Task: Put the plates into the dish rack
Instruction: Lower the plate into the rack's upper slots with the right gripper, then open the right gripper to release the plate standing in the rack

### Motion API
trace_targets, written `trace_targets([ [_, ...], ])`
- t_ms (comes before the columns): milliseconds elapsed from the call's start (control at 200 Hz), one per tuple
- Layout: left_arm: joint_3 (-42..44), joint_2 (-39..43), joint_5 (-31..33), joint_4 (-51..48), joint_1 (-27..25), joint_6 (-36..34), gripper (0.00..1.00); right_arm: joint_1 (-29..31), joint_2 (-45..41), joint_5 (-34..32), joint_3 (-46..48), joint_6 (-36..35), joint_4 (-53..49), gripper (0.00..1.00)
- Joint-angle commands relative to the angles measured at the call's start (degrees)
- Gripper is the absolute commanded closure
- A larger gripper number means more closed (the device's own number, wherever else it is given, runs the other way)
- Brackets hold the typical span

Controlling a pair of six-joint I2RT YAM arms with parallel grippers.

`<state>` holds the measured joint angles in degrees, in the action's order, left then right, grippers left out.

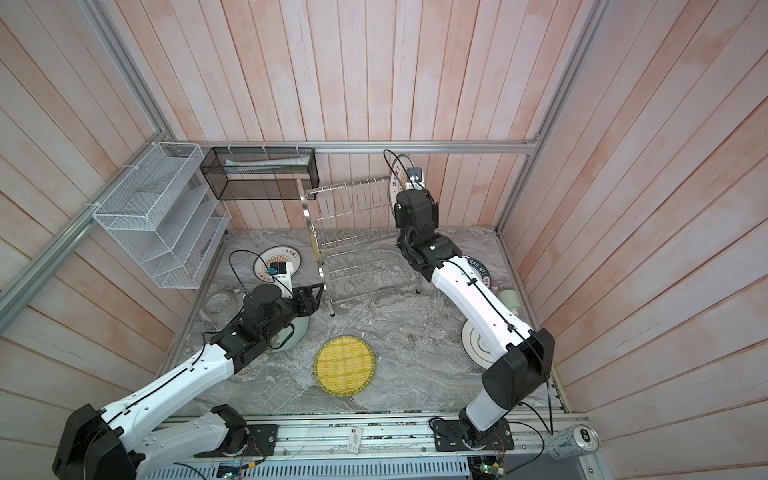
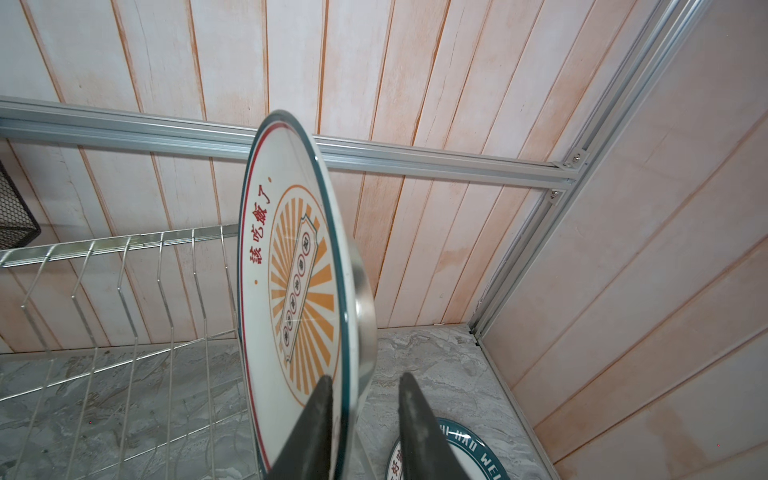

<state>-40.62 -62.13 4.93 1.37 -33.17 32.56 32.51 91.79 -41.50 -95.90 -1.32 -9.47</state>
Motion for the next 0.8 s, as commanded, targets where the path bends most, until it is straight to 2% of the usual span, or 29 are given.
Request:
trace_targets([
  [0, -1.2, 1.2, 0.5, -0.8, -0.2, -0.6, 0.38, -0.3, -2.7, -0.6, 0.9, -0.3, 1.6, 0.67],
  [175, -1.0, 1.6, 0.6, -1.0, -0.2, -1.2, 0.37, -0.2, -5.2, -0.1, 2.7, -0.2, 3.0, 0.61],
  [655, -5.6, 1.0, -2.6, -5.9, -0.2, -9.3, 0.33, -0.2, -15.8, -0.4, 15.5, 0.3, 11.0, 0.59],
  [795, -5.7, 1.2, -3.9, -5.4, -0.3, -10.9, 0.33, -0.4, -18.5, 1.8, 18.8, 1.0, 12.1, 0.59],
])
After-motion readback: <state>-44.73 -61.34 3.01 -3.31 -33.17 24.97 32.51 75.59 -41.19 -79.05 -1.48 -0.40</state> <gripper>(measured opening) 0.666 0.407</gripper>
